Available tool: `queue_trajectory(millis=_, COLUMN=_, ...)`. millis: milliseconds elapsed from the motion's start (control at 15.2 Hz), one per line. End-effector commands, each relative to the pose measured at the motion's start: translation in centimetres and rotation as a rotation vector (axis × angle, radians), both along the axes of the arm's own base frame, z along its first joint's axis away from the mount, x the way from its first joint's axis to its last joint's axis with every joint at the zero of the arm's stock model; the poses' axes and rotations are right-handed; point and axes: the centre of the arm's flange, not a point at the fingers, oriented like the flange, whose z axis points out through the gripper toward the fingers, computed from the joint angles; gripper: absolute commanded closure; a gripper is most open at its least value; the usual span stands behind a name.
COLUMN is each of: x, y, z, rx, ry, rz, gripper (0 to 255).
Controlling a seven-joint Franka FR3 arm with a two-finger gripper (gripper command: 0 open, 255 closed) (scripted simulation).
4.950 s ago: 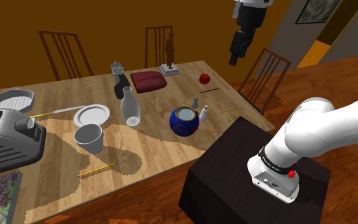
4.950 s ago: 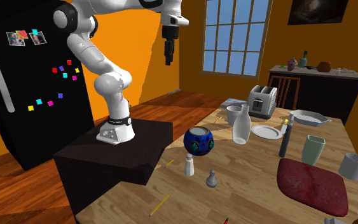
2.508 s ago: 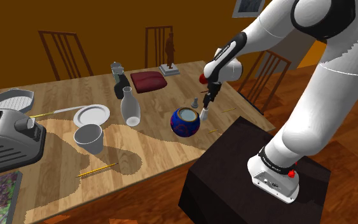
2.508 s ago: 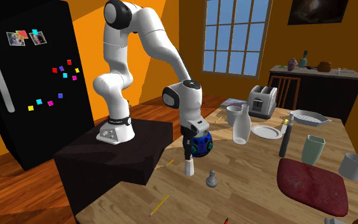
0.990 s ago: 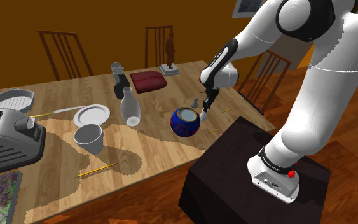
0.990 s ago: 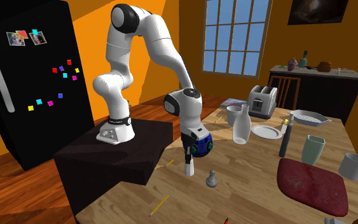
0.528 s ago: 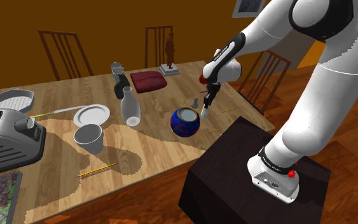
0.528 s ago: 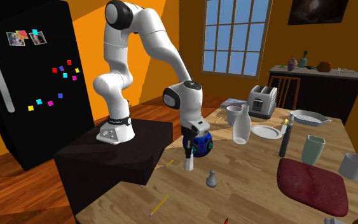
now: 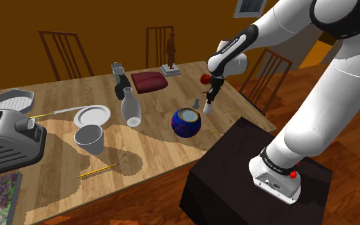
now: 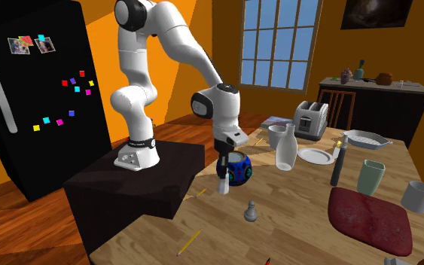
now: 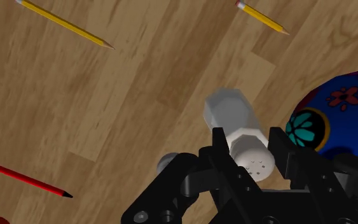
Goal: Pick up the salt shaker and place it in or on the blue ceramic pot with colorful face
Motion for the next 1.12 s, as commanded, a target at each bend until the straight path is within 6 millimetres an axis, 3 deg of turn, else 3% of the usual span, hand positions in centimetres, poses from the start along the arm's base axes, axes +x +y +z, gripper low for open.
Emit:
queue_trajectory(millis=0, x=0.1, y=0.0, z=1.2, rx=0.000, ry=0.000, rz=0.000, gripper=255)
queue_trajectory(millis=1056, x=0.1, y=0.0, z=9.7, rx=0.000, ry=0.000, rz=0.000, gripper=255)
